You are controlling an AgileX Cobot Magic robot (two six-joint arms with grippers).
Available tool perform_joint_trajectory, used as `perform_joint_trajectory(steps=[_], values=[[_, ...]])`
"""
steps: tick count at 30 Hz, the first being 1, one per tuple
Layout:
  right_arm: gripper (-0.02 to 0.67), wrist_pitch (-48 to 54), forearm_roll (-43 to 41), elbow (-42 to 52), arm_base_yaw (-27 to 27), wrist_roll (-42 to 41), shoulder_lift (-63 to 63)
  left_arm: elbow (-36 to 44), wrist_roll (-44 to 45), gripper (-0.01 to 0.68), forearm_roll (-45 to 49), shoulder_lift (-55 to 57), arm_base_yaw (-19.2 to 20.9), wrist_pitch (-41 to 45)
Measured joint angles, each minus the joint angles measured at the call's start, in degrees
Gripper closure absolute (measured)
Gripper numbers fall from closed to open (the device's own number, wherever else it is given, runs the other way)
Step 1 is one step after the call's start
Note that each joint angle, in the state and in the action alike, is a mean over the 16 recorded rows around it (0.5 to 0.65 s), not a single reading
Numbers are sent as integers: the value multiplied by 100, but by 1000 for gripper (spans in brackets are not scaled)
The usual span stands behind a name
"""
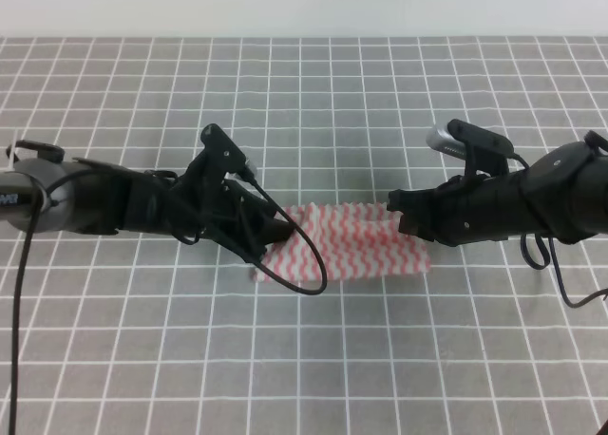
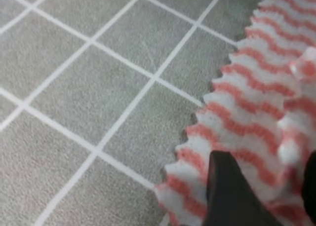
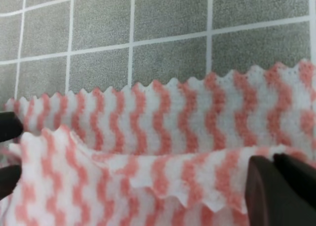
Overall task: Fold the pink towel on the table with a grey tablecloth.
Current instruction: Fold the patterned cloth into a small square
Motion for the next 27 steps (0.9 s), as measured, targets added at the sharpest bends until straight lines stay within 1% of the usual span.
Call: perform_joint_trajectory(steps=[3, 15, 19, 24, 27], values=[[663, 0, -1, 0, 0, 0, 0, 0, -5, 410, -1, 21, 0, -37], [663, -4, -7, 1, -2, -1, -10, 0, -17, 590, -18, 29, -1, -198], [663, -7, -10, 1, -2, -1, -10, -1, -19, 640, -20, 34, 0, -207], [663, -10, -14, 1, -2, -1, -10, -3, -21, 669, -22, 21, 1, -221], [663, -13, -15, 0, -1, 0, -5, -3, -29, 673, -15, -23, 0, -260]])
